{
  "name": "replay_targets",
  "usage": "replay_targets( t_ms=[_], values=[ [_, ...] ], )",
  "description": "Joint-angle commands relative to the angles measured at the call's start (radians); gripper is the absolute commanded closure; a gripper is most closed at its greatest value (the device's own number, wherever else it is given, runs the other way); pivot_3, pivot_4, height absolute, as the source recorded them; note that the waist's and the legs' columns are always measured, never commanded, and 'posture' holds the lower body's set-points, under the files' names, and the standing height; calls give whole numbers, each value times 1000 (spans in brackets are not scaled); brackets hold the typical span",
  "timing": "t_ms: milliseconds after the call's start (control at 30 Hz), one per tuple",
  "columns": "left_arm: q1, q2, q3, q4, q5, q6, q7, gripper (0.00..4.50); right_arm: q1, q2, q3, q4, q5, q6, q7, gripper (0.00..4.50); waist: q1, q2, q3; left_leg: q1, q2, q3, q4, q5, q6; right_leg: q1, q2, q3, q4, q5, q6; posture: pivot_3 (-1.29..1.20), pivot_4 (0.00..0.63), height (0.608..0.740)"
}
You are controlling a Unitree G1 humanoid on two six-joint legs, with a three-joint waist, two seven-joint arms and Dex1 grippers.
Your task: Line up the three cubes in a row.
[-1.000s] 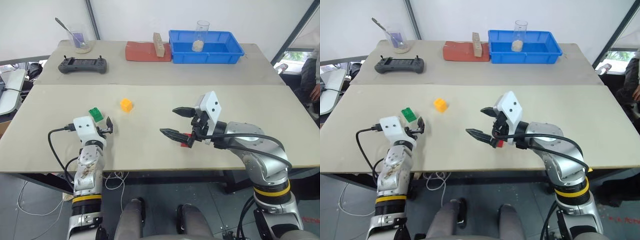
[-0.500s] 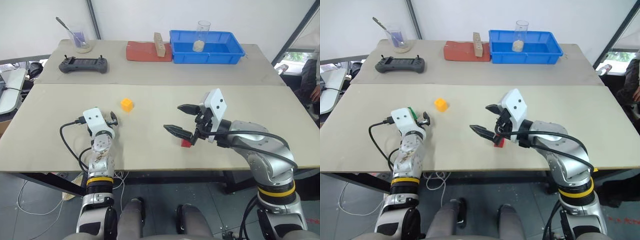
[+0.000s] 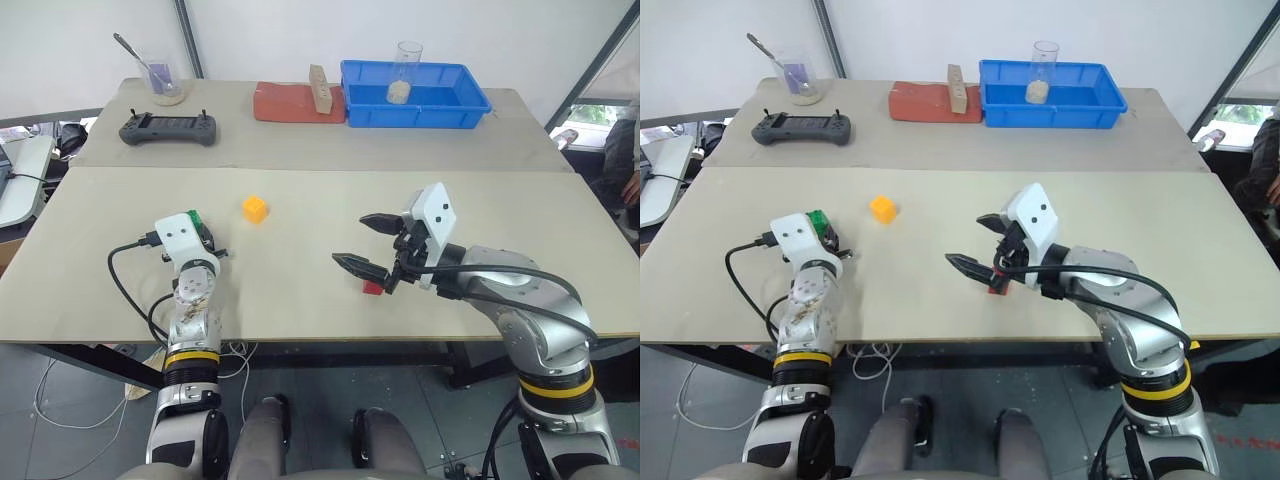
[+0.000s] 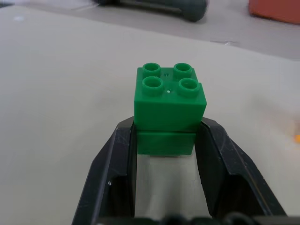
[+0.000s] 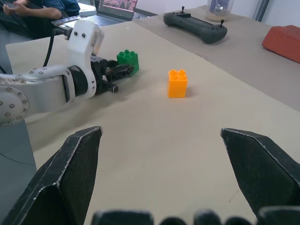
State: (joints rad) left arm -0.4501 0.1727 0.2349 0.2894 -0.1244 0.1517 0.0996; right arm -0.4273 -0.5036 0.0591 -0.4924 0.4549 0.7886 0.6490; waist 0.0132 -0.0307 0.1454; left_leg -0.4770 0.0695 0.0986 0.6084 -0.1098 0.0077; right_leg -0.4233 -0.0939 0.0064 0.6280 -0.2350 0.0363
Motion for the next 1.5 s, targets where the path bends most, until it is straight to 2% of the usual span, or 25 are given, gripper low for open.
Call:
replay_targets(
  t_ms=[33, 200, 300, 400, 500, 667, 800, 933, 1200, 1500],
  values=[
    [32, 103, -101, -178, -65, -4, -312, 3245, 12, -54, -90, -47, 37, -24, 28, 0, 0, 0, 0, 0, 0, 0, 0, 0, 0, 0, 0, 0, 0, -1, -2, 0, 150, 740],
    [96, 300, -206, -344, -268, 77, -830, 3245, 52, -170, -170, -89, 111, -2, 115, 0, -3, 0, 0, 1, 0, 2, -2, 0, 0, -1, -1, 1, -2, -2, -4, 0, 150, 740],
    [87, 393, -276, -351, -323, 103, -1077, 3245, 83, -234, -197, -108, 151, 12, 157, 0, -5, 0, 0, 1, 1, 3, -3, 0, 0, -1, -1, 1, -2, -3, -6, 0, 150, 740],
    [17, 428, -376, -183, -253, 2, -1289, 3245, 139, -279, -208, -125, 165, 8, 174, 0, -2, 0, 0, 1, 1, 2, -3, 0, 0, -2, -1, 1, -2, -3, -6, 0, 150, 740],
    [-78, 394, -432, 37, -182, -138, -1402, 3245, 170, -290, -217, -135, 173, 2, 162, 0, 0, 0, 0, 1, 0, 2, -2, 0, 0, -3, -3, -1, -4, -3, -6, 0, 150, 740],
    [-241, 283, -467, 353, -94, -331, -1469, 3245, 196, -281, -234, -170, 197, 17, 122, 0, 2, -2, 1, -1, -1, 1, 0, -1, 1, 0, -3, -1, -4, -3, -5, 0, 150, 740],
    [-287, 216, -470, 477, -49, -419, -1481, 3245, 214, -282, -238, -187, 212, 20, 95, 0, -2, -2, 1, -1, -1, 0, 2, -1, 3, 1, -1, 0, -4, -4, -3, 0, 150, 740],
    [-296, 178, -457, 529, -30, -453, -1471, 3245, 223, -280, -240, -195, 217, 17, 70, 0, -2, -2, 1, -1, 0, -1, 2, 2, 8, 1, 1, 1, -3, -3, -3, 0, 150, 740],
    [-327, 101, -448, 604, 4, -473, -1417, 3245, 237, -276, -226, -199, 215, 9, 47, 0, 7, -2, 1, -1, -1, -2, 4, 2, 8, 2, 0, 1, -2, -3, -2, 0, 150, 740],
    [-355, 82, -434, 649, 25, -479, -1405, 3245, 204, -279, -207, -205, 231, 16, 54, 0, 0, -2, 1, -1, -1, -2, 5, 2, 8, 2, 0, 1, -2, -3, -1, 0, 150, 740]
  ],
)
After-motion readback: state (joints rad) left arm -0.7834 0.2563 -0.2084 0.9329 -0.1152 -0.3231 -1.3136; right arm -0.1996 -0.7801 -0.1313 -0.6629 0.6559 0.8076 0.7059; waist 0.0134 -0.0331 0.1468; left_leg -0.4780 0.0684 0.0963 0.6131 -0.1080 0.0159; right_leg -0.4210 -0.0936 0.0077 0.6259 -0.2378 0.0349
